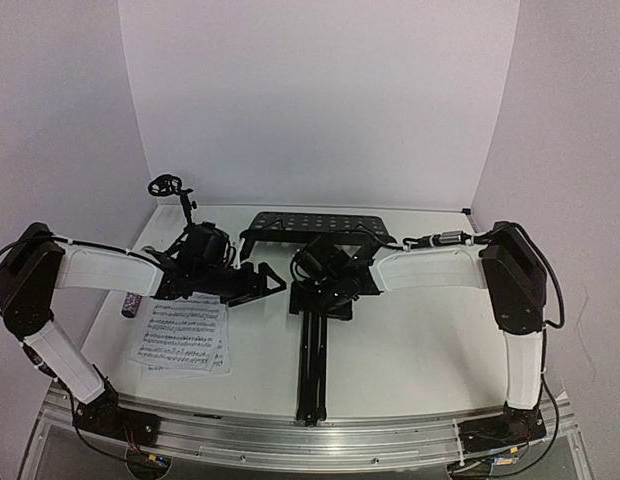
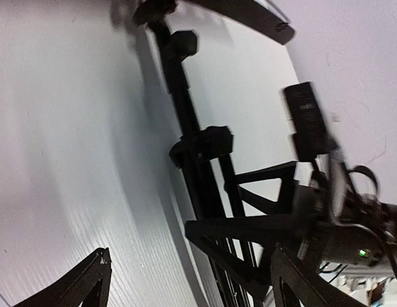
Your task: Pack up the instrument practice props
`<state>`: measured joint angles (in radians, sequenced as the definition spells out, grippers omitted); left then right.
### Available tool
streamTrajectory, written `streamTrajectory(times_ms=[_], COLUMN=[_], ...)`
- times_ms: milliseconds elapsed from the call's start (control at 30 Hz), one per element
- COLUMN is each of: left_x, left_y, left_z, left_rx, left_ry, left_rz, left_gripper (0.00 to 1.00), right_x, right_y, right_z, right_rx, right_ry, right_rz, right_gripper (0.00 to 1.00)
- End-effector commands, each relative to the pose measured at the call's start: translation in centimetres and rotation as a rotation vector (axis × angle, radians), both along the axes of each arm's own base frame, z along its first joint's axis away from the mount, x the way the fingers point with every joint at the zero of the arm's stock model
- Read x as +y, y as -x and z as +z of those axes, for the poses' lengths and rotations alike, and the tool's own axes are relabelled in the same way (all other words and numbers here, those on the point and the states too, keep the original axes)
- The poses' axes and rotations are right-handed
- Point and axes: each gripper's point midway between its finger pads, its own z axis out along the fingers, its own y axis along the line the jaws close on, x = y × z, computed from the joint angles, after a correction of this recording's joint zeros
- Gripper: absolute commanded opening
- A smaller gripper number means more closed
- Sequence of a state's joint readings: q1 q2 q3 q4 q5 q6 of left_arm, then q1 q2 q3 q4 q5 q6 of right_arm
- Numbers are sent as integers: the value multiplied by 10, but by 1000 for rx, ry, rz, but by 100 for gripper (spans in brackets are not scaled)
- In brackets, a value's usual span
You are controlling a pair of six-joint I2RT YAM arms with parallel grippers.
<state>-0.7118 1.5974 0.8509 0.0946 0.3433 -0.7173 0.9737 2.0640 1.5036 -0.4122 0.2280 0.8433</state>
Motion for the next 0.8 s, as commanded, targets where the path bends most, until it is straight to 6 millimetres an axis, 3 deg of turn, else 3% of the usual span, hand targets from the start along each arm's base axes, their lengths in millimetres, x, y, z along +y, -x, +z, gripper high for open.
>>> streamTrajectory(times_ms=[0, 200, 333, 400, 500, 567, 767], left_x=[3, 44, 84, 111, 150, 173, 261], left_y=[0, 17, 2, -11, -24, -27, -29], left_z=[65, 79, 74, 74, 85, 86, 79], left_rx=[-309, -543, -591, -622, -702, -725, -775], left_ry=[15, -55, -122, -155, -179, -196, -280], left_rz=[-100, -76, 15, 73, 141, 183, 369], left_gripper=[87, 89, 93, 94, 97, 100, 100], right_x=[-5, 7, -3, -21, -72, -118, -254], right_y=[-6, -5, 10, 11, 0, -14, -43], right_z=[4, 61, 107, 133, 154, 165, 144], right_rx=[-18, -106, -196, -270, -320, -346, -401], right_ry=[47, -4, -24, -16, -13, -13, 89], right_rz=[-7, 145, 295, 316, 233, 141, -40], right_gripper=[91, 94, 96, 98, 98, 98, 98])
